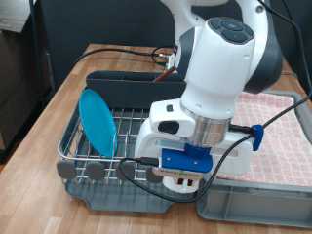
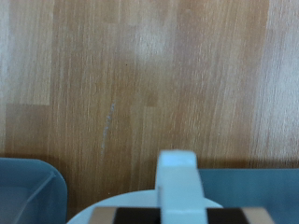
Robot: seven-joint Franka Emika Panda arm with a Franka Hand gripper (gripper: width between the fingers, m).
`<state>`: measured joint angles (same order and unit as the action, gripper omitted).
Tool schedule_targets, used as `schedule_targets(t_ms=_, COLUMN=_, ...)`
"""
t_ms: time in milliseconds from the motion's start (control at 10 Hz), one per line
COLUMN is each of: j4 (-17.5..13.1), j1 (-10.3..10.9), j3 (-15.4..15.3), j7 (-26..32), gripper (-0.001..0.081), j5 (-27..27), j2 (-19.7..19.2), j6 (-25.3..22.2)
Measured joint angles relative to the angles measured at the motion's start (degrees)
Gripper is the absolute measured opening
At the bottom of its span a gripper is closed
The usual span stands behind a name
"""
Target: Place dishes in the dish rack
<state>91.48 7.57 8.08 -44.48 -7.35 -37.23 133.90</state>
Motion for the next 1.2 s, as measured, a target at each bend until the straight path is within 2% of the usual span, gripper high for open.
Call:
schedule_targets(t_ms=300, j4=-0.2, j1=0.0, j3=0.1, j7=0.0, gripper=0.0072, j5=0.0, j2=-0.2, j6=-0.3)
schedule_targets(t_ms=400, j4=-0.4, j1=0.0, j3=0.1, j7=0.0, gripper=0.0248, j5=0.0, j2=-0.2, j6=-0.7)
schedule_targets(t_ms=500, j4=-0.7, j1=0.0, j3=0.1, j7=0.0, gripper=0.0248, j5=0.0, j2=-0.2, j6=-1.3)
schedule_targets(t_ms=600, j4=-1.1, j1=0.0, j3=-0.1, j7=0.4, gripper=0.0416, j5=0.5, j2=-0.2, j6=-2.1)
schedule_targets(t_ms=700, j4=-1.7, j1=-0.1, j3=-0.4, j7=0.9, gripper=0.0416, j5=1.2, j2=-0.2, j6=-3.3)
schedule_targets(t_ms=800, j4=-2.6, j1=-0.4, j3=-0.9, j7=1.5, gripper=0.0604, j5=2.1, j2=-0.1, j6=-4.8)
schedule_targets(t_ms=900, j4=-3.3, j1=-0.6, j3=-1.3, j7=2.0, gripper=0.0744, j5=2.8, j2=0.1, j6=-6.3)
schedule_targets(t_ms=1200, j4=-5.2, j1=-0.7, j3=-1.6, j7=2.4, gripper=0.079, j5=4.4, j2=1.6, j6=-10.7)
